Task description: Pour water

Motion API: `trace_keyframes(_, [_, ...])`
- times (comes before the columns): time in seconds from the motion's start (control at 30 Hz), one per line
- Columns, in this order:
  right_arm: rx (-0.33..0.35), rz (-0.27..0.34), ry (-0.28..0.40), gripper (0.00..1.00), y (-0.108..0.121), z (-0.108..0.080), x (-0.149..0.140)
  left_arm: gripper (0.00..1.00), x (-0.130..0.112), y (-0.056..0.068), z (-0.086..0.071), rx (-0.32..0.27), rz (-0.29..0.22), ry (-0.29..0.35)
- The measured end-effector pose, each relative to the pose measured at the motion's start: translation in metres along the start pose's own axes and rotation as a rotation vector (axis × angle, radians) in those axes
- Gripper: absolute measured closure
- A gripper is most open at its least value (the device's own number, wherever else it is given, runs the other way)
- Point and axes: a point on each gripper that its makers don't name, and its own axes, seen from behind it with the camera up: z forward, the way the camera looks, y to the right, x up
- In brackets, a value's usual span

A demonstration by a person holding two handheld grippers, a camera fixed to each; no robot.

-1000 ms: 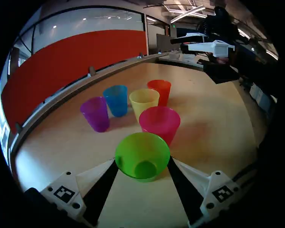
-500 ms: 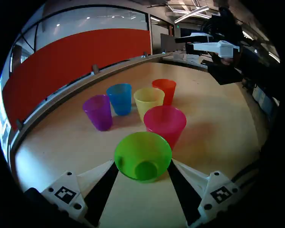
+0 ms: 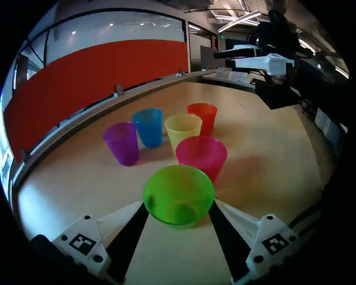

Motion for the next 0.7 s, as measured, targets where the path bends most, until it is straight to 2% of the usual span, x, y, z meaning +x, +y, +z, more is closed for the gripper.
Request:
trace_keyframes(0.47, [0.068, -0.032, -0.116, 0.00, -0.005, 0.029, -0.010, 0.16, 0.007, 0.002, -0.019, 0.027, -0.024, 0.030])
trace_keyframes(0.7, [0.133, -0.010, -0.198, 0.00, -0.012, 0.051, -0.016, 0.16, 0.007, 0.002, -0.026, 0.041, -0.033, 0.035])
